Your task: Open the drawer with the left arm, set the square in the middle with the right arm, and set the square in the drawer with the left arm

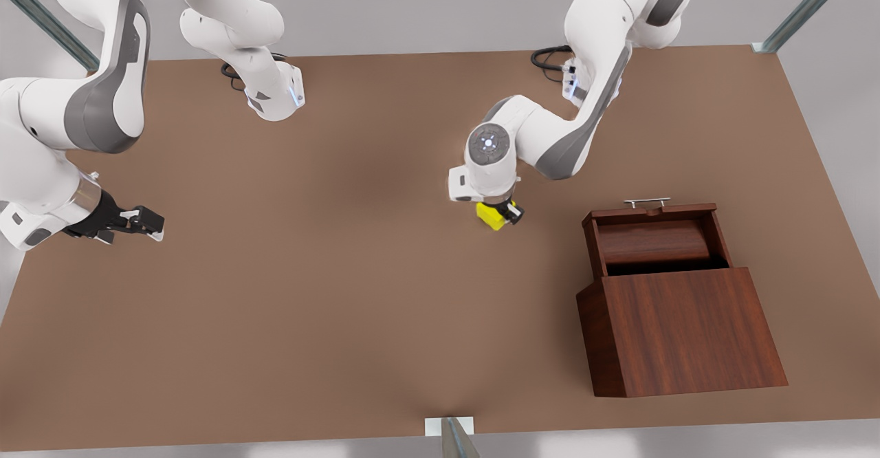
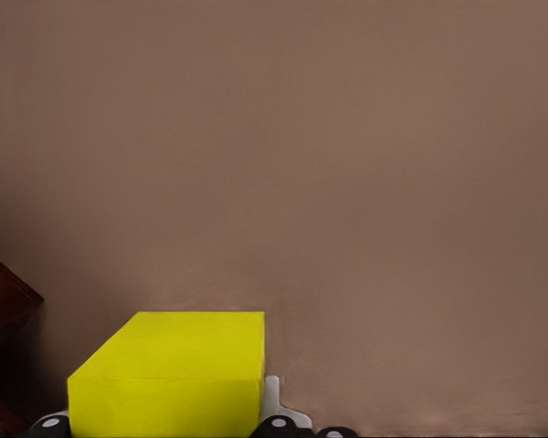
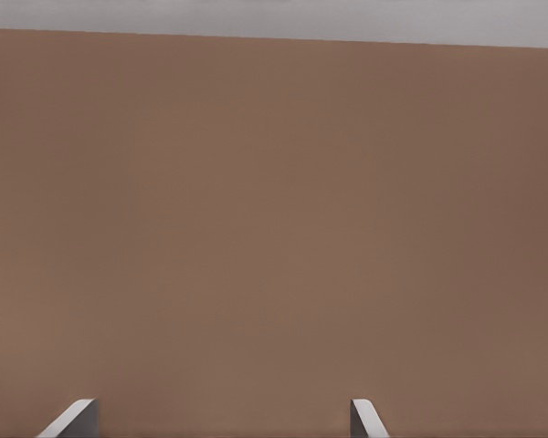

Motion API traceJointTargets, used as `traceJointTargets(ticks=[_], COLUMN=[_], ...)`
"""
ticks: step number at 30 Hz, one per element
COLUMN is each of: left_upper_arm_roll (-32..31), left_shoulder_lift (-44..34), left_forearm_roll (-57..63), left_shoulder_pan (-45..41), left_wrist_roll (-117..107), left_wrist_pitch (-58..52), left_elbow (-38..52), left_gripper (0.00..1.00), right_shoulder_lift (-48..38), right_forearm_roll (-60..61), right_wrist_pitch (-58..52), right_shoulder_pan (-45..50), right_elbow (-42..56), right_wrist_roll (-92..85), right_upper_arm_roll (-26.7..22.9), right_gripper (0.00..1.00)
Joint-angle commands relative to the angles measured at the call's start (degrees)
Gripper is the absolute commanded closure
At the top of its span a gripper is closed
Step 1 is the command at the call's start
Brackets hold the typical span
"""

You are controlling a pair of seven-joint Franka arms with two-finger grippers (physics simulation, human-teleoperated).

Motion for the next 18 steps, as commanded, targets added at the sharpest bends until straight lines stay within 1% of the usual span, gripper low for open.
traceJointTargets(ticks=[1,4,5,10,11,12,16,17,18], left_upper_arm_roll=[0.5,9.1,13.1,25.6,26.9,27.0,27.2,27.2,27.2], left_shoulder_lift=[-0.3,-1.5,-1.4,-0.8,-0.5,-0.4,0.9,1.3,1.6], left_forearm_roll=[-4.6,-5.0,-6.4,-7.3,-7.3,-7.6,-7.8,-7.8,-7.8], left_shoulder_pan=[-0.1,-0.1,-0.1,-0.1,0.3,1.7,6.2,6.7,6.8], left_wrist_roll=[0.8,16.2,22.8,47.5,50.2,52.4,59.3,60.0,60.1], left_wrist_pitch=[-0.3,-1.4,-1.5,-1.9,-1.9,-1.6,-1.8,-1.9,-2.0], left_elbow=[0.0,-0.1,-0.1,-0.9,-1.0,-2.3,-2.4,-2.5,-2.5], left_gripper=[0.29,0.29,0.29,0.29,0.29,0.28,0.27,0.18,0.00], right_shoulder_lift=[0.0,0.3,0.3,0.5,0.5,0.5,0.6,0.6,0.6], right_forearm_roll=[0.0,0.0,0.0,0.0,0.0,0.0,0.0,0.0,-0.1], right_wrist_pitch=[0.0,0.0,0.0,0.0,0.0,0.0,0.0,0.1,0.6], right_shoulder_pan=[0.0,0.0,0.1,0.1,0.0,0.0,0.0,0.1,0.1], right_elbow=[0.0,0.0,0.0,0.0,0.0,0.0,0.0,0.0,0.0], right_wrist_roll=[0.0,-0.1,-0.1,-0.1,-0.1,-0.1,-0.1,-0.1,-0.1], right_upper_arm_roll=[0.0,0.0,0.0,0.0,0.0,0.0,0.0,0.0,0.0], right_gripper=[0.00,0.00,0.00,0.00,0.00,0.00,0.00,0.00,0.00])
